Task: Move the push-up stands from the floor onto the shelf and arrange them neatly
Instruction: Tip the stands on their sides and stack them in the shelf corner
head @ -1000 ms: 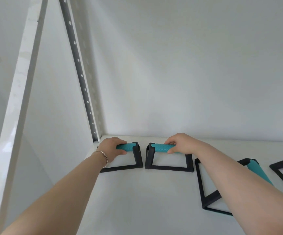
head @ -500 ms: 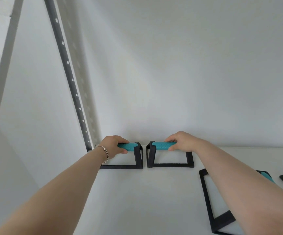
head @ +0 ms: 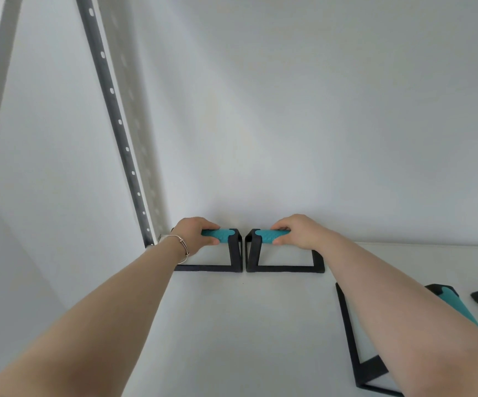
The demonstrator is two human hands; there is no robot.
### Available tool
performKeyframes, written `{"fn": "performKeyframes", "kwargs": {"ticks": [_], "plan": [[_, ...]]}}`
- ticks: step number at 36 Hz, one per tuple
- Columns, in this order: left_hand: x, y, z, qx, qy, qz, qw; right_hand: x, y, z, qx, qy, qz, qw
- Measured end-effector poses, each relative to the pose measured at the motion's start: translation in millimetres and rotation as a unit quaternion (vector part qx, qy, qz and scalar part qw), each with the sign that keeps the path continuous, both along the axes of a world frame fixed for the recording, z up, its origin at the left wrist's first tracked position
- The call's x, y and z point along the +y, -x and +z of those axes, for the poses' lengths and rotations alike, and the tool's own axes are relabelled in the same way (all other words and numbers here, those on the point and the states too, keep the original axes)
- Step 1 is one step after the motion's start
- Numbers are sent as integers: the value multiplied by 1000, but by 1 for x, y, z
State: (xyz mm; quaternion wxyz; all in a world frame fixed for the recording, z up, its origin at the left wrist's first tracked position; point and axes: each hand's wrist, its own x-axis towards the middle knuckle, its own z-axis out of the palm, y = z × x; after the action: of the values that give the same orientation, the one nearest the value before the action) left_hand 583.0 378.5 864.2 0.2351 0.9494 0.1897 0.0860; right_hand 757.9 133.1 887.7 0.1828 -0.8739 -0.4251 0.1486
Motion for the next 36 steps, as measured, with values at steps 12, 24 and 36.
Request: {"fn": "performKeyframes", "kwargs": {"ticks": [12,24,36], "plan": [[-6,0,-3,-10,-16,-8,1000,-6,-2,1,10,-3,-4,1000],[-5,-4,-7,-7,-22,2,1000,-7,5,0,2,-6,-20,1000],[-3,-1,-6,-2,-31,-16,999,-7,4,0,4,-11,-21,1000]]}}
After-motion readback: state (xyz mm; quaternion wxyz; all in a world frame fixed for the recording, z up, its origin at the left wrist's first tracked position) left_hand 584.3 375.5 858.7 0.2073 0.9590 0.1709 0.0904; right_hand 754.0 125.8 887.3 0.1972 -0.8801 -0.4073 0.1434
